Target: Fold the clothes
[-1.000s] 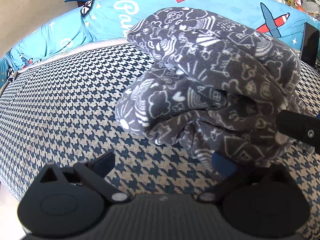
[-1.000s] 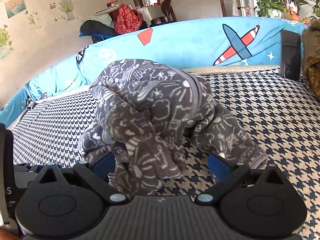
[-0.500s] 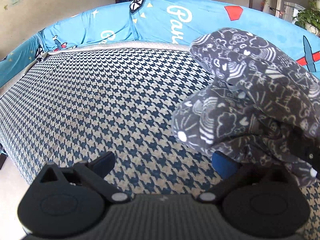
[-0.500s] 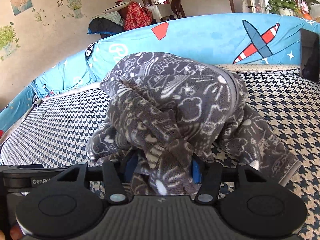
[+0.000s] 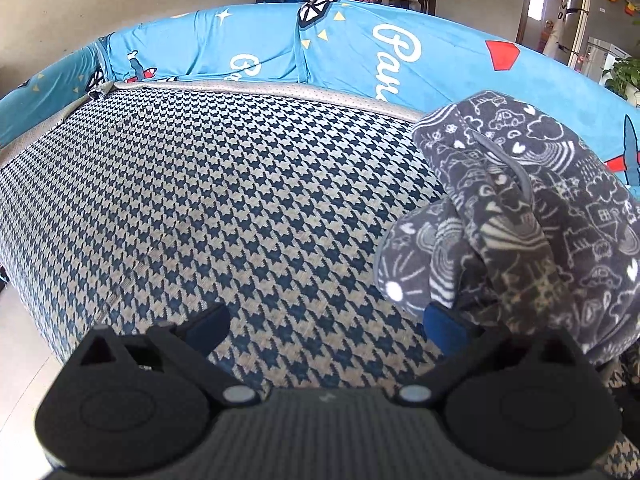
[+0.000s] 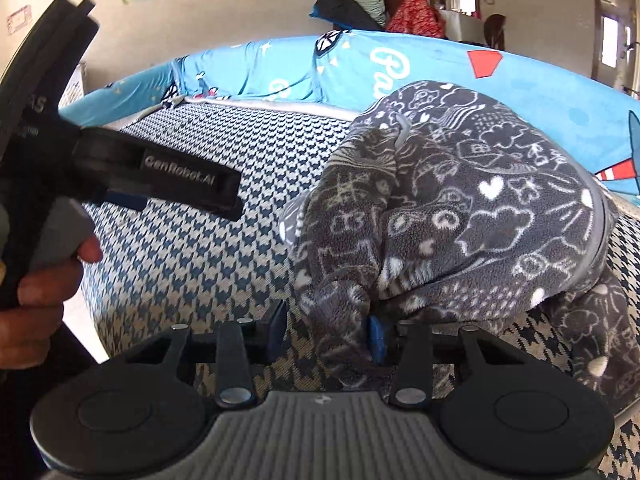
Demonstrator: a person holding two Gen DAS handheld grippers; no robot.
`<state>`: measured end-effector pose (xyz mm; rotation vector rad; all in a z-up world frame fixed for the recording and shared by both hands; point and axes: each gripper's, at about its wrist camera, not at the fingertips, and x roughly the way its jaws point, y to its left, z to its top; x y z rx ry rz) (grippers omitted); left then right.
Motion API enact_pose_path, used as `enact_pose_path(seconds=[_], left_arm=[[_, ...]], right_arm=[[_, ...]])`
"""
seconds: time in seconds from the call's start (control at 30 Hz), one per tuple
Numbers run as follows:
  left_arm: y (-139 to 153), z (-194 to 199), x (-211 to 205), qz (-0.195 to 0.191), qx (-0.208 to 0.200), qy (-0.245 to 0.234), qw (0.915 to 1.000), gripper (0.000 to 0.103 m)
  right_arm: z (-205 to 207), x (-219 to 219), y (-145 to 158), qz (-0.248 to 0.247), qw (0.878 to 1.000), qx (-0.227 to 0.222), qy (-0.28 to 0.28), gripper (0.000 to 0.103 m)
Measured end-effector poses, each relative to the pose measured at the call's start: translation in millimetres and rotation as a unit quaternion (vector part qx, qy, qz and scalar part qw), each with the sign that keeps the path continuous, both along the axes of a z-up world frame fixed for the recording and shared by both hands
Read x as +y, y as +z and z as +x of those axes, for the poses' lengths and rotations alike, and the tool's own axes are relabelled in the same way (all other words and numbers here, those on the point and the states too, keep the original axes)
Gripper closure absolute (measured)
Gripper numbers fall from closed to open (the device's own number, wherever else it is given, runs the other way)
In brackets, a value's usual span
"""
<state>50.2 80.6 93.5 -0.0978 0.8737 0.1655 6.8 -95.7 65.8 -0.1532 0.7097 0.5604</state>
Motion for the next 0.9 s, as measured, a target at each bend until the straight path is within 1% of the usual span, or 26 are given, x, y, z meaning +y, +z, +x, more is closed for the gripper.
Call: enact_pose_path(seconds=[0.17, 0.37, 0.47, 0.57, 0.67, 0.7, 0.73, 0.83, 0.9], left_arm=[[0, -2, -19, -0.012, 0.000, -0.029, 0.9995, 0.000], [-7, 4, -37, -0.046, 0.006, -0.062, 0.9970, 0.000], [-16, 7, -49, -0.040, 0.016, -0.074, 0.9963, 0.000], [-19, 9, -54, -0.040, 0.019, -0.071, 0.9965, 0.000], [-25, 11, -57, -0.036, 0.027, -0.062, 0.9971, 0.000], [-27, 12, -57, -0.040, 0.032, -0.059, 0.9970, 0.000], [-30, 12, -56, -0.044, 0.035, -0.056, 0.9968, 0.000], [-33, 10, -56, -0.054, 0.036, -0.053, 0.9965, 0.000], [-34, 8, -58, -0.047, 0.030, -0.056, 0.9969, 0.000]], right_arm=[[-5, 0, -2, -0.008, 1.000, 0.007, 0.023, 0.061], [-13, -7, 0, -0.016, 0.999, 0.013, 0.044, 0.061], [-16, -15, 3, -0.019, 0.999, 0.013, 0.045, 0.061], [-16, -29, 10, -0.009, 1.000, 0.015, 0.025, 0.061], [-18, -52, 21, 0.027, 1.000, 0.016, -0.001, 0.058], [-19, -60, 25, 0.037, 0.999, 0.013, -0.012, 0.057], [-20, -67, 28, 0.042, 0.999, 0.008, -0.026, 0.053], [-19, -85, 36, 0.055, 0.996, -0.007, -0.068, 0.052], [-17, -98, 41, 0.079, 0.992, -0.014, -0.097, 0.051]])
